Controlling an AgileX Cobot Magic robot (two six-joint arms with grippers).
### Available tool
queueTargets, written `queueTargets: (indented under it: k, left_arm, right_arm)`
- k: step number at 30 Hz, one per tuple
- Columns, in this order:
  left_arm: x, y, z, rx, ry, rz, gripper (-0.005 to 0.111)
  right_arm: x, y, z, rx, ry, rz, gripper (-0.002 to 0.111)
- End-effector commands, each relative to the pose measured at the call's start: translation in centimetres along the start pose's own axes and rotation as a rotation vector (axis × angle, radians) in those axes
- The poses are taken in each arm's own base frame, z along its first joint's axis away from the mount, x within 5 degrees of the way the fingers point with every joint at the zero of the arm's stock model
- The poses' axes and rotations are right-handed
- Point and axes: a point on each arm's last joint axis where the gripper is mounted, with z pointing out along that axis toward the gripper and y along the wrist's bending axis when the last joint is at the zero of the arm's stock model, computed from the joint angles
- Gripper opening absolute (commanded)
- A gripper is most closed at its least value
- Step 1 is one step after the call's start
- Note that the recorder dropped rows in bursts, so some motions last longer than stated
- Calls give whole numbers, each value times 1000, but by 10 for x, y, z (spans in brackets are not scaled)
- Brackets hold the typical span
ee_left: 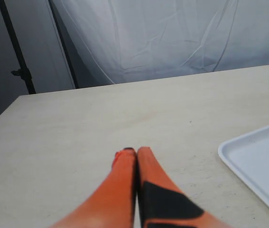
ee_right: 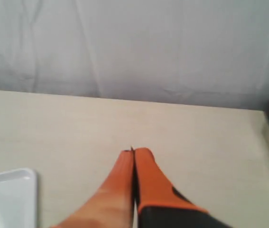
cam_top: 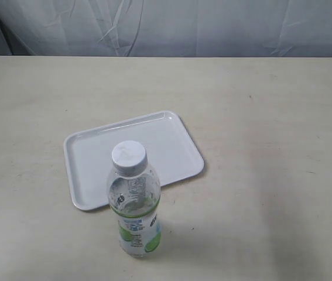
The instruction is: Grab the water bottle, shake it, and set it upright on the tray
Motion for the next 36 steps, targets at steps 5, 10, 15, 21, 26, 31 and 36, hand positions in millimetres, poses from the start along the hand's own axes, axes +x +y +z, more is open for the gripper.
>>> queueTargets:
  k: [5,10,15,21,26,31,36]
  left_arm:
    - [0,0,0,-1,-11,-1,0]
    - [0,0,0,-1,-11,-1,0]
    - [0,0,0,-1,-11,-1,0]
    - [0,0,0,-1,-11,-1,0]
    - [0,0,0,-1,-11,-1,0]
    - [0,0,0,-1,-11,-1,0]
    - [0,0,0,-1,-11,-1,0]
  right_arm:
    - [89,49,-22,-336,-269,56,-1]
    - [126,68,-17,-560,-288,-64,7]
    - [131,75,-12,-706,-274,-111,60]
    - [134,83,-9,-835,-267,-130,70]
    - [141,95,-5,-925,-211,-167,69]
    - [154,112,5,-1004,-101,-219,76]
    - [169,130,22,-1031,3,-243,76]
